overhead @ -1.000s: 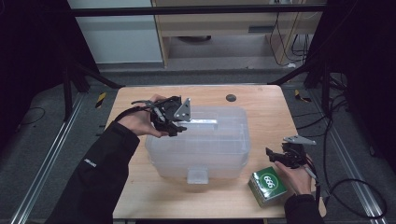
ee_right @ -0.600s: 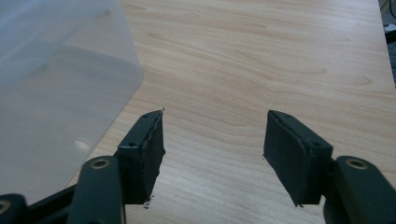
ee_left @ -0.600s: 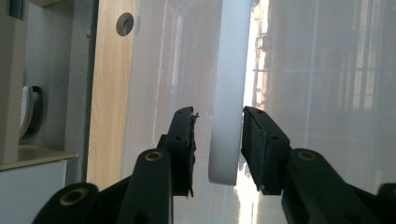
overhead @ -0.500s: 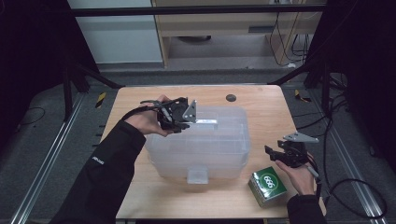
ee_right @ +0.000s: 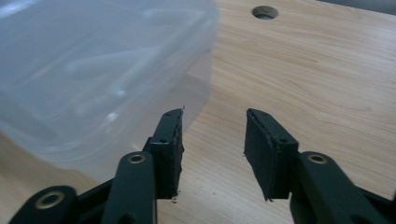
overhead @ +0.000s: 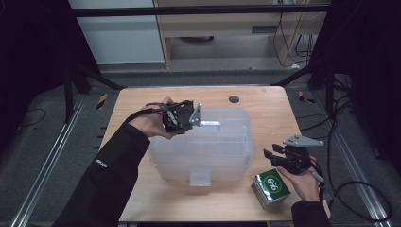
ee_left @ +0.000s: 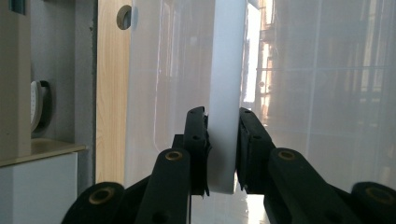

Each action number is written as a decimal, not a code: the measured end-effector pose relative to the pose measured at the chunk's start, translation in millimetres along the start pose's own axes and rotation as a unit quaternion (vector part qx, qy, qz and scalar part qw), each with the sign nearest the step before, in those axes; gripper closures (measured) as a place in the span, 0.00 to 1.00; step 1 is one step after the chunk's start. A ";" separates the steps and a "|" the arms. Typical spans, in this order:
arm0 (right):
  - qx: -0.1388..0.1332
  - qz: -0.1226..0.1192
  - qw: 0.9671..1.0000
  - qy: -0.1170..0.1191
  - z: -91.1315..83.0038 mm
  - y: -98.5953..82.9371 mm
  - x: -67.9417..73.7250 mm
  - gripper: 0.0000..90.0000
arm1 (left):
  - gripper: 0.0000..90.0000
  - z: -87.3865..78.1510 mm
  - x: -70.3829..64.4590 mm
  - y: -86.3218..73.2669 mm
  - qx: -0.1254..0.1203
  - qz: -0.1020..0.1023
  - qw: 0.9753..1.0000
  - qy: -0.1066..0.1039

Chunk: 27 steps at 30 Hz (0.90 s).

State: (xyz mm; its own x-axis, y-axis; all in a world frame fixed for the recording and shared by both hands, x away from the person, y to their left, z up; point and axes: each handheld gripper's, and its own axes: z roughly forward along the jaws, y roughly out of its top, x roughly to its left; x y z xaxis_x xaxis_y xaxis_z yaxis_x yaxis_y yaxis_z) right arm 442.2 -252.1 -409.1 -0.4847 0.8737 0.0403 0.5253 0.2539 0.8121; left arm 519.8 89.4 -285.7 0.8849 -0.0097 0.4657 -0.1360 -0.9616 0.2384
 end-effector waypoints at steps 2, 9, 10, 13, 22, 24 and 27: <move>0.000 -0.005 1.000 0.006 -1.7 1.7 4.9 0.69 | 0.85 -0.4 1.0 1.4 0.007 0.000 1.000 -0.004; 0.004 -0.011 0.999 0.043 -8.2 6.8 17.0 0.84 | 0.85 -1.0 1.6 3.4 0.014 0.000 1.000 -0.005; 0.003 -0.011 0.999 0.046 -8.6 7.1 17.5 0.87 | 0.85 -1.0 1.6 3.5 0.015 0.000 1.000 -0.005; 0.005 -0.009 0.998 0.055 -10.2 7.0 18.4 0.92 | 0.85 -1.5 1.8 4.6 0.016 -0.001 1.000 -0.004; 0.022 -0.017 0.997 0.077 -8.1 1.4 23.3 1.00 | 0.84 -5.4 7.8 6.4 0.019 -0.012 1.000 0.010; 0.025 -0.017 0.996 0.081 -8.3 -0.5 24.9 1.00 | 0.83 -6.0 9.5 6.9 0.019 -0.016 1.000 0.014; 0.026 -0.018 0.996 0.084 -8.4 -3.2 25.5 1.00 | 0.83 -7.0 13.3 6.8 0.018 -0.021 0.999 0.020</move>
State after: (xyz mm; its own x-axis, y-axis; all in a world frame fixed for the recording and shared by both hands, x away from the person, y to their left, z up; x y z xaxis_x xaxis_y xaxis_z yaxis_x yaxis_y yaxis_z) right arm 422.3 -234.2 -405.8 -0.6121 0.7829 0.1115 0.5381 0.3091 0.7841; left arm 527.4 84.7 -271.9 0.8709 0.0404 0.4897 -0.0825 -0.9705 0.2268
